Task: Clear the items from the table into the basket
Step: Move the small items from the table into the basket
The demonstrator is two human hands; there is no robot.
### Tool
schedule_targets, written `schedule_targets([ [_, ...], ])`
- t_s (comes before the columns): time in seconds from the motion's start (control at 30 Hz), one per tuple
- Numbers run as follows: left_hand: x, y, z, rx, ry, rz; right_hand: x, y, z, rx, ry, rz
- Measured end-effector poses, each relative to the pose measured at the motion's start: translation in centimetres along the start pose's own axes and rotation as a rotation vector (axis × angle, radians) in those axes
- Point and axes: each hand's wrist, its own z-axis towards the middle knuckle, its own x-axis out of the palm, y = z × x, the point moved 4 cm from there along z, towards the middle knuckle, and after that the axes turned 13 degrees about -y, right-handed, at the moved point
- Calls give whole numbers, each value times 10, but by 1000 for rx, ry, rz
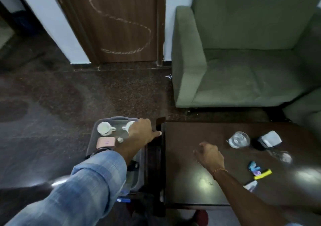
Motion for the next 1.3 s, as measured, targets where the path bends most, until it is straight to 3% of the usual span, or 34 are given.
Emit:
schedule_targets([
  [0.2, 43, -151, -47, 113, 123, 3, -53, -142, -4, 175, -47, 58],
  [0.37, 76, -225, -71, 206, 213, 4, -83, -225, -8, 376, -141, 233],
  [0.83, 163, -275, -81, 400, 379, -41, -51, -298, -15, 599, -180, 333],
  [1.3, 278, -380, -91, 341, 476, -261, 13, -387, 69, 860, -187, 391],
])
